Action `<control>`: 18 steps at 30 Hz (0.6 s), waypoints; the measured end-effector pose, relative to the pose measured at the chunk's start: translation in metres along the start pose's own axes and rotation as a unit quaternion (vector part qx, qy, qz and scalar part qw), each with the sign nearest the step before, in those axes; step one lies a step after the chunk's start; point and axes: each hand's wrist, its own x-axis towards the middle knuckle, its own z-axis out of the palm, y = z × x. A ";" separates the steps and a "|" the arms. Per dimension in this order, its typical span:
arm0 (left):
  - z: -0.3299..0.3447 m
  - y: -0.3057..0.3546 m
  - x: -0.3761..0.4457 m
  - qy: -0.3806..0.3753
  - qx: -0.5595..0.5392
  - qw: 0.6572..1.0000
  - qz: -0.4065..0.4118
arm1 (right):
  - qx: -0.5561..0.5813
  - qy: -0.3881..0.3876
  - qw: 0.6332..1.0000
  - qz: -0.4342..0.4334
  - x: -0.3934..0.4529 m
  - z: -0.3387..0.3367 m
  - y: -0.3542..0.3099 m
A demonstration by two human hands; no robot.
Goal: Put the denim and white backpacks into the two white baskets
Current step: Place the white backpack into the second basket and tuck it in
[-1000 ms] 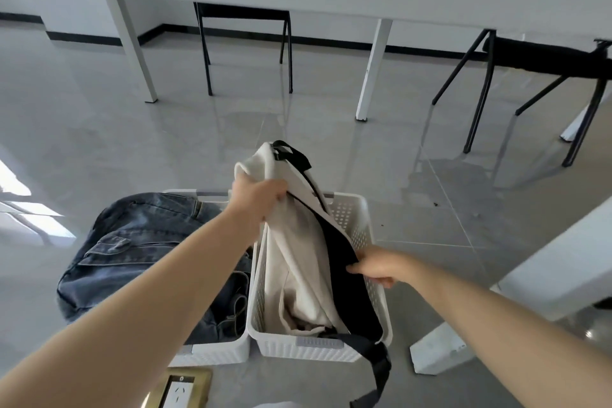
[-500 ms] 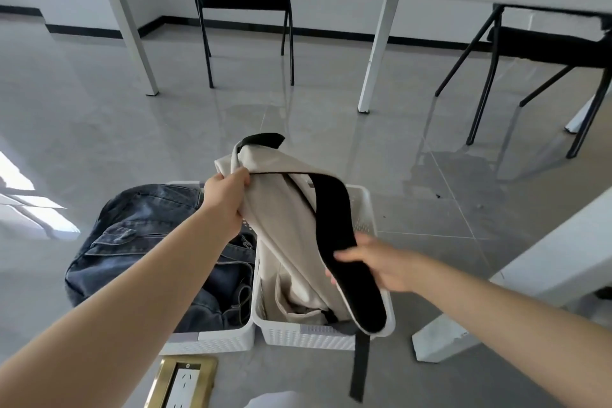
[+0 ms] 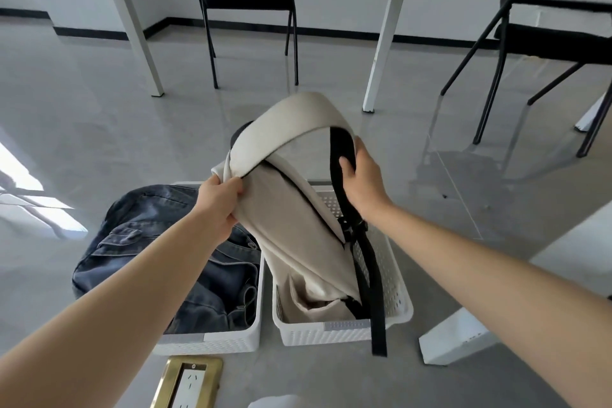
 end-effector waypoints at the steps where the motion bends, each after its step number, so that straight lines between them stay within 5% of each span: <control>1: 0.000 -0.002 -0.001 0.007 0.003 1.000 0.002 | -0.031 -0.024 0.999 -0.014 -0.011 0.004 0.016; 4: -0.001 -0.004 -0.001 0.026 0.007 1.000 0.014 | -0.176 -0.261 0.948 0.047 -0.049 0.010 0.075; 7: -0.002 -0.004 0.000 0.037 0.012 0.999 0.019 | -0.362 -0.481 0.789 0.125 -0.078 0.003 0.116; 11: -0.005 -0.004 0.003 0.045 0.010 0.999 0.016 | -0.424 -0.509 0.738 0.129 -0.091 -0.006 0.119; 15: -0.010 -0.004 0.002 0.042 0.005 0.999 0.018 | -0.516 -0.557 0.646 0.085 -0.098 0.001 0.102; 16: -0.013 -0.004 0.001 0.041 0.006 0.999 0.017 | -0.493 -0.559 0.659 0.102 -0.095 0.003 0.099; 18: -0.019 -0.002 -0.001 0.040 0.008 0.999 0.016 | -0.363 -0.513 0.761 0.156 -0.078 0.010 0.096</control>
